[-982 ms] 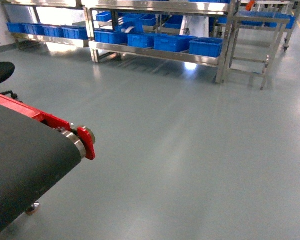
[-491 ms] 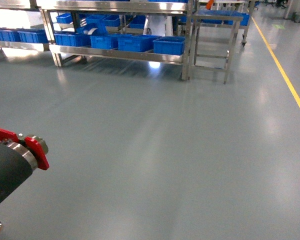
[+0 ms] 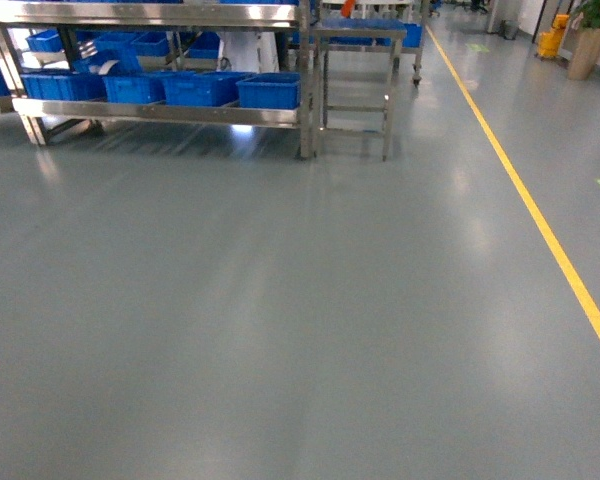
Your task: Sort blue parts and orange caps into right shelf containers
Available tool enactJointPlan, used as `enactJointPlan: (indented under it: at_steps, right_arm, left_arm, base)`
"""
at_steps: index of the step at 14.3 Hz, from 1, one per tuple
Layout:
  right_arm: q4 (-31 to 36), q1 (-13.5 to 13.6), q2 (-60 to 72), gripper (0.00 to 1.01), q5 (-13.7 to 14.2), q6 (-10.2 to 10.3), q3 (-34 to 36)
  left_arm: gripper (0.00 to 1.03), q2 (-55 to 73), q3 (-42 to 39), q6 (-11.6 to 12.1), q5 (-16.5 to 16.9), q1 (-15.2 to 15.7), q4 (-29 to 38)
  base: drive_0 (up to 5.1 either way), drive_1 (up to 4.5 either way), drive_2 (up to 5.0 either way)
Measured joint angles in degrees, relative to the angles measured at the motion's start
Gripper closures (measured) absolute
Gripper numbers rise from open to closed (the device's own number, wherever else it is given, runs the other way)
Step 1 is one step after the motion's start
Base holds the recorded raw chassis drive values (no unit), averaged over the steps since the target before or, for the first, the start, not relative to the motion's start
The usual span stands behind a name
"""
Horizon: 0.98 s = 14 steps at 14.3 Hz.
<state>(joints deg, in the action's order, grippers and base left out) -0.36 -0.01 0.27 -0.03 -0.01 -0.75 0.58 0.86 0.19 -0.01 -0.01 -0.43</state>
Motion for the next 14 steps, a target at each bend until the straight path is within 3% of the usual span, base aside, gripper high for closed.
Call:
enactJointPlan:
  at_steps: [8,14]
  right_arm:
    - [0.02,-0.02,0.0,0.56,0.07,0.0,0.0]
    - [-0.07,0.0,0.0,0.56,0.02,0.0,0.0]
  left_arm:
    - [0.59,0.0,0.0,0.02,0.11,-0.11,-0.02]
    - [0.59,0.0,0.0,0.02,0.0,-0.09,-0.02]
  base:
    - [-1.2,-1.25,-1.2]
    - [0.0,4.19,-4.2]
